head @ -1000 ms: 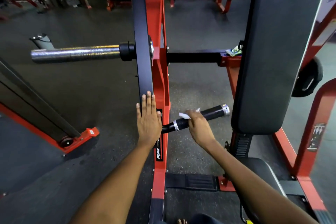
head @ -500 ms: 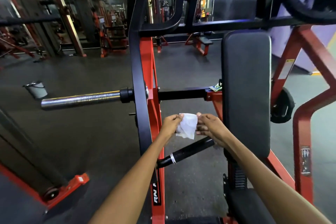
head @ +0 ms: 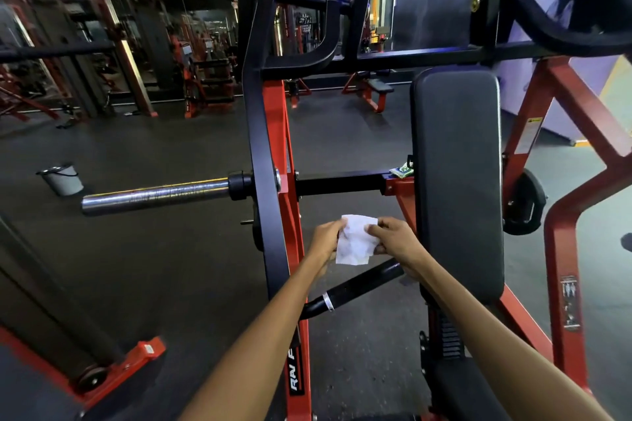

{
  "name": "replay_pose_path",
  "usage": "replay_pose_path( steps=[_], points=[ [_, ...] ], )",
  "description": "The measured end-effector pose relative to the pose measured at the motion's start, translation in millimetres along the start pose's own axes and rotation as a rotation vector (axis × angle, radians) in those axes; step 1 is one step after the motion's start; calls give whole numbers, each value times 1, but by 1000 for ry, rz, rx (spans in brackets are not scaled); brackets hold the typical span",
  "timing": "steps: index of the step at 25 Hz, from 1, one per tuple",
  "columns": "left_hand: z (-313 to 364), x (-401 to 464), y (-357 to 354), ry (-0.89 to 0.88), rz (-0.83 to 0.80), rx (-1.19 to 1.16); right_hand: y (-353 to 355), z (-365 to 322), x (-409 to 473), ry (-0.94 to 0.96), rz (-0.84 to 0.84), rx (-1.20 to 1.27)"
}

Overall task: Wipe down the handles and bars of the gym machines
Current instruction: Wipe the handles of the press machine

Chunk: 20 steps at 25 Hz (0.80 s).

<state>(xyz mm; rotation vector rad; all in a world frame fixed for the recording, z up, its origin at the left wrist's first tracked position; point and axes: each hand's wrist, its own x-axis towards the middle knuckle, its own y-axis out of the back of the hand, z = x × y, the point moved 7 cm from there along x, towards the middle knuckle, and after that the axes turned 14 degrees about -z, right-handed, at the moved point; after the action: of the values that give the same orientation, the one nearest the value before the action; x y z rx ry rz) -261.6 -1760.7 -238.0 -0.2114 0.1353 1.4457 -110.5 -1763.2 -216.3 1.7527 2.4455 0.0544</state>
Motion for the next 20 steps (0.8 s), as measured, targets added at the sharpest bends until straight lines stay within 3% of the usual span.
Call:
replay_pose_path(
  steps=[2, 5, 12, 15, 20],
  points=[
    [2, 0, -3, -23, -45, 40, 0, -3, 2, 30, 12, -9],
    [3, 0, -3, -51, -66, 29, -10, 1, 0, -6, -116, 143],
    [7, -11, -4, 81, -123, -440, -8, -11, -3, 79, -42, 203],
    [6, -12, -7, 103, -192, -364, -6, -3, 2, 31, -34, 330],
    [1, -11, -4, 66, -184, -361, -9, -4, -1, 92, -120, 288]
  ],
)
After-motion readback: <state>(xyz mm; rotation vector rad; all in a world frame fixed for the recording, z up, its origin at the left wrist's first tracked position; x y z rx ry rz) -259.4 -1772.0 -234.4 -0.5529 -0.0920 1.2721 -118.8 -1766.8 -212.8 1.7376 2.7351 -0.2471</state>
